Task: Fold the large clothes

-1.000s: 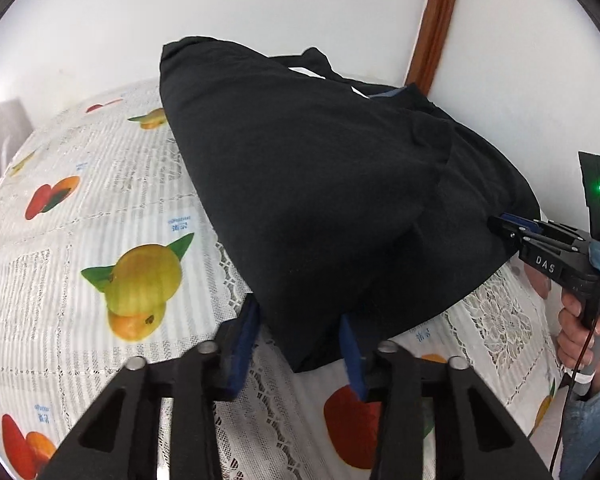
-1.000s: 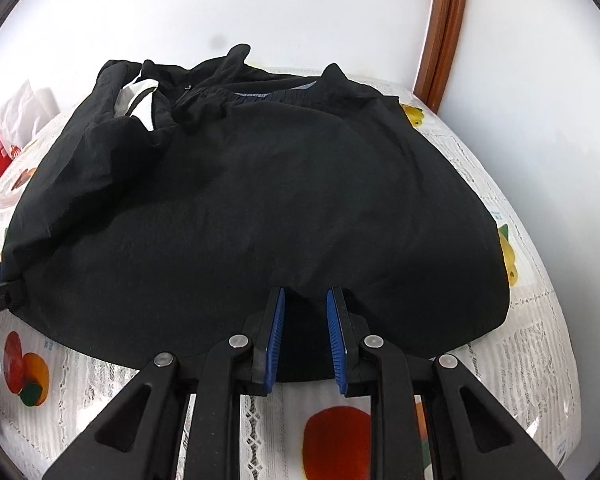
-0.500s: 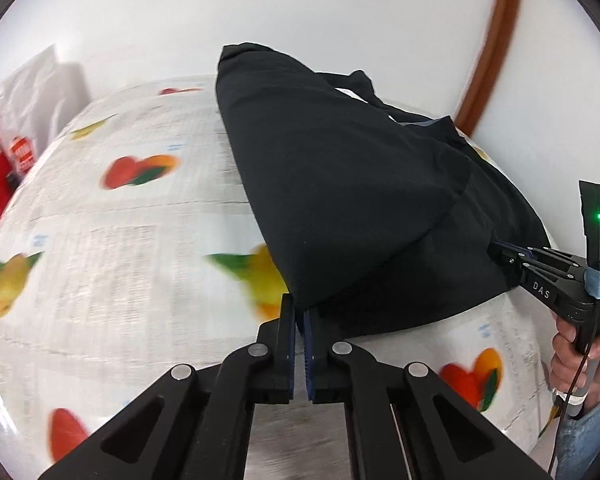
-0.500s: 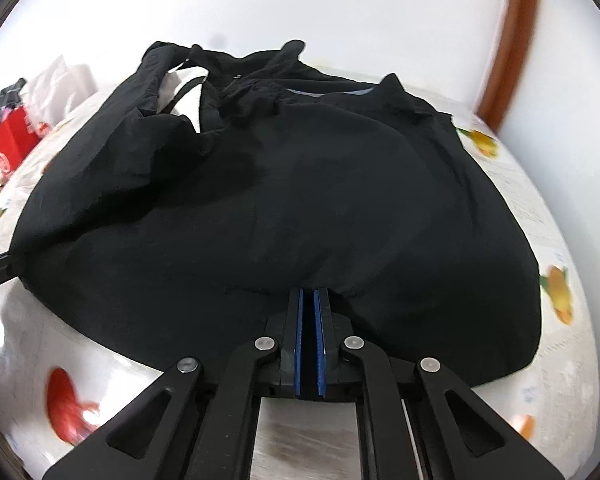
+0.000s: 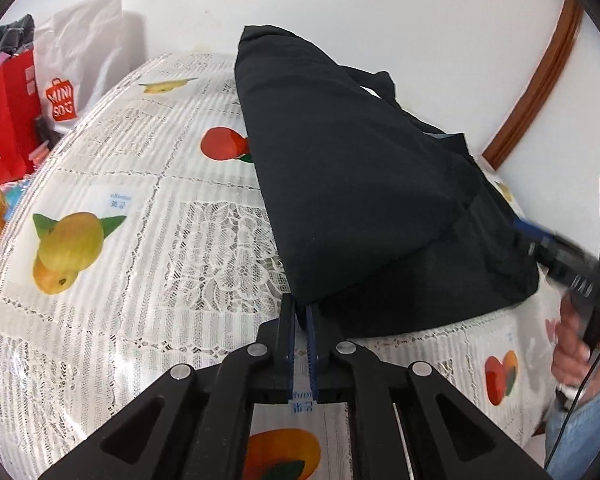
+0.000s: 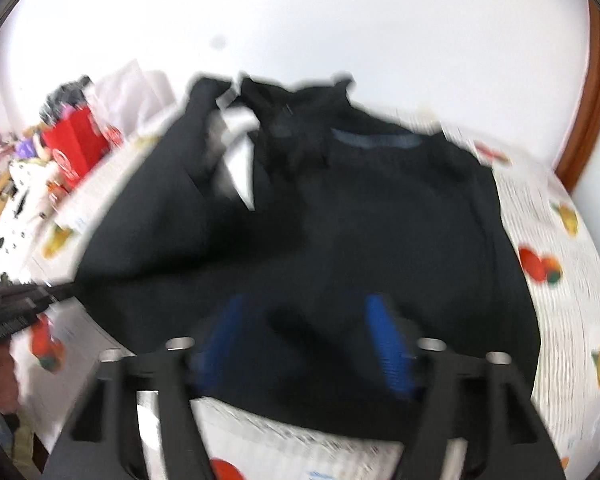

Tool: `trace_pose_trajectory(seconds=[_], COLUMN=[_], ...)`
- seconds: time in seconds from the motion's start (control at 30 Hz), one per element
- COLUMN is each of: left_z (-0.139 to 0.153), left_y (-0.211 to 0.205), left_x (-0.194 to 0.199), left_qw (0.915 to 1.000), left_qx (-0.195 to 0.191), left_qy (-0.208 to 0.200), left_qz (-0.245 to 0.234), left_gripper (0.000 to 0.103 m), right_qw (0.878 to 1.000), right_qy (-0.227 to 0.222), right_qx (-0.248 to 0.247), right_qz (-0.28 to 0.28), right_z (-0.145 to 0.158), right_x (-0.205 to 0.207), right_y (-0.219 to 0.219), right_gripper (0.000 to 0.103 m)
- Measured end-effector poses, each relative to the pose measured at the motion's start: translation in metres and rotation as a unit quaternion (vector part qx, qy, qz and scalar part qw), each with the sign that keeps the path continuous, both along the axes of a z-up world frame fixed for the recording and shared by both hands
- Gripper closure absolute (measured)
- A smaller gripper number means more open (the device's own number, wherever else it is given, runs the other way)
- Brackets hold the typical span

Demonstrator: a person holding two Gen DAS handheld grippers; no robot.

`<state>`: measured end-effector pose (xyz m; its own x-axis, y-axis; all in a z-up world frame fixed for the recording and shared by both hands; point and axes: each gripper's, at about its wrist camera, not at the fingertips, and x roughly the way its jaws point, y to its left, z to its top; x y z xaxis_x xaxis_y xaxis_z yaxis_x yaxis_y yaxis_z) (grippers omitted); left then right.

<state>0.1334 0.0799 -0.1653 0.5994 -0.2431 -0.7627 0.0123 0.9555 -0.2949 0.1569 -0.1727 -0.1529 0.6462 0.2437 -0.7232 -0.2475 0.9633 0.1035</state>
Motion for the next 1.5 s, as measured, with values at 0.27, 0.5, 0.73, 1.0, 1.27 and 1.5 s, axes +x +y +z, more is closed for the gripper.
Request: trace_pose_trajectory(seconds=[0.27, 0.5, 0.73, 1.0, 1.27, 1.5], left_z=[-0.002, -0.009, -0.012, -0.012, -0.012, -0.012], left_y=[-0.009, -0.036, -0.054, -0.057, -0.055, -0.052], left_x=[0.011, 0.019, 0.026, 0.029, 0.039, 0.037], left_qw=[0.9987, 0.9958, 0.9915, 0.9889, 0.9884, 0.9878], left_qx=[-0.009, 0.035, 0.107, 0.137, 0.141, 0.142], left_qy=[-0.014, -0.027, -0.024, -0.014, -0.012, -0.009], left_qz=[-0.048, -0.081, -0.07, -0.056, -0.055, -0.063], left_gripper=[0.045, 0.023, 0.023, 0.022, 0.022, 0.022], right_qw=[0.998, 0.99, 0.987, 0.988, 0.981, 0.984], right_qy=[0.018, 0.073, 0.088, -0.029, -0.104, -0.016], right_qx=[0.064, 0.116, 0.123, 0.132, 0.159, 0.144], right_qz=[0.02, 0.032, 0.056, 0.078, -0.026, -0.101], right_z=[0.013, -0.014, -0.028, 0.028, 0.038, -0.025], right_x=[0.044, 0.086, 0.102, 0.057, -0.004, -0.01], right_y=[0.028, 0.041, 0.062, 0.04, -0.051, -0.087], right_gripper=[0.018, 0.018, 0.051, 0.093, 0.093, 0.092])
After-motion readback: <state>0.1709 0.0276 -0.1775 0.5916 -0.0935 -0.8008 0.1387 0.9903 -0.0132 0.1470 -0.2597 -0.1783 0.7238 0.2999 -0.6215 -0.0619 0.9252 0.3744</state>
